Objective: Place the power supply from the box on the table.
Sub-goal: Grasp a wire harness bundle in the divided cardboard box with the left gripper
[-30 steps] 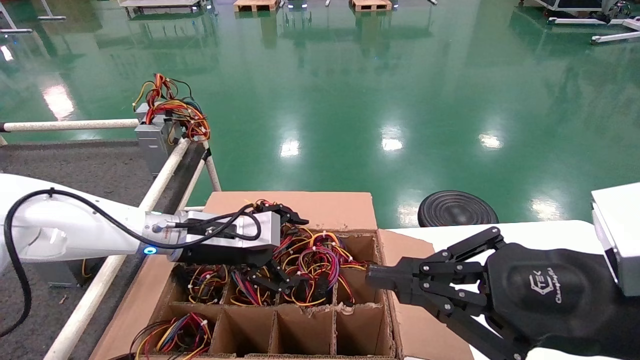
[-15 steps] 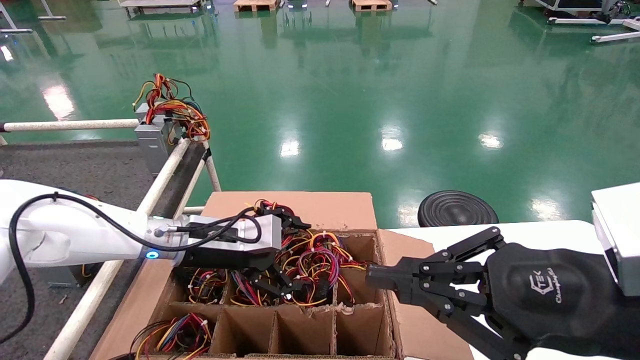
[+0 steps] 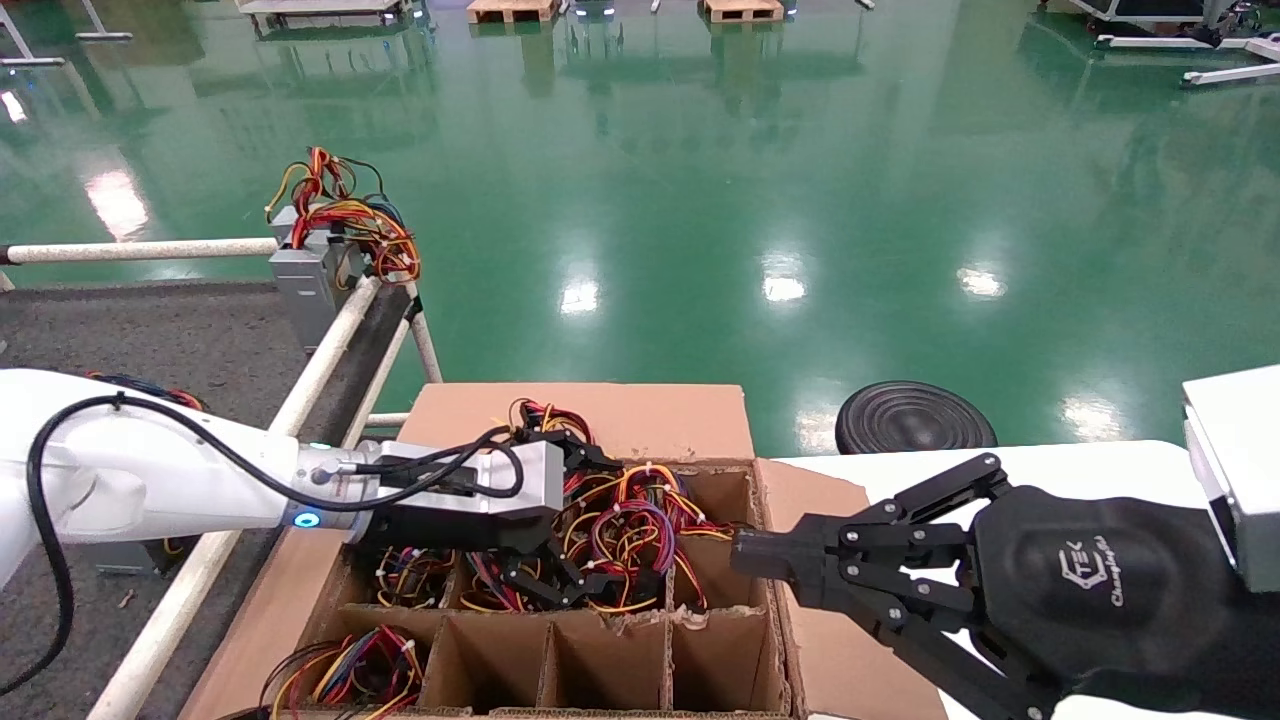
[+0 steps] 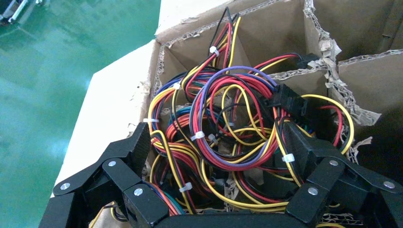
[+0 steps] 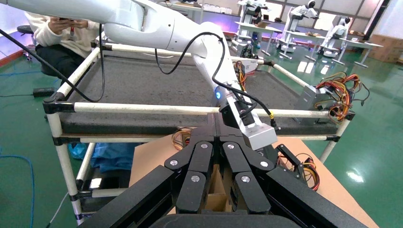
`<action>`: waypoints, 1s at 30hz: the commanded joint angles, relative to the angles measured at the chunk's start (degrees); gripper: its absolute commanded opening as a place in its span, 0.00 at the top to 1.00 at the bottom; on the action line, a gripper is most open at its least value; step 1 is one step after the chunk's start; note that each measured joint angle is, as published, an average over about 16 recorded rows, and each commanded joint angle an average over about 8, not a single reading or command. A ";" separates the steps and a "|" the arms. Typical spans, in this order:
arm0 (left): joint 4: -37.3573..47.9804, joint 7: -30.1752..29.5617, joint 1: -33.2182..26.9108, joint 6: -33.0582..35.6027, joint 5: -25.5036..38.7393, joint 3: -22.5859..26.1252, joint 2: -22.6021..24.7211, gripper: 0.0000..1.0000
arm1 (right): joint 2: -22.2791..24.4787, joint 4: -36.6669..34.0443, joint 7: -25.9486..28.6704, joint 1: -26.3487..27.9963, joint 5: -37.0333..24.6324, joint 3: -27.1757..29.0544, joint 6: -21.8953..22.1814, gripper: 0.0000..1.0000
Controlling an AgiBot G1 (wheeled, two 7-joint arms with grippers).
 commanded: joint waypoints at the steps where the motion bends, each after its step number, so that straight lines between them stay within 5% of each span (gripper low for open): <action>1: 0.32 0.17 -0.03 0.17 -0.09 0.07 0.12 1.00 | 0.00 0.00 0.00 0.00 0.00 0.00 0.00 1.00; 30: 6.22 3.23 -1.04 3.14 -1.46 0.55 2.20 1.00 | 0.00 0.00 0.00 0.00 0.00 0.00 0.00 1.00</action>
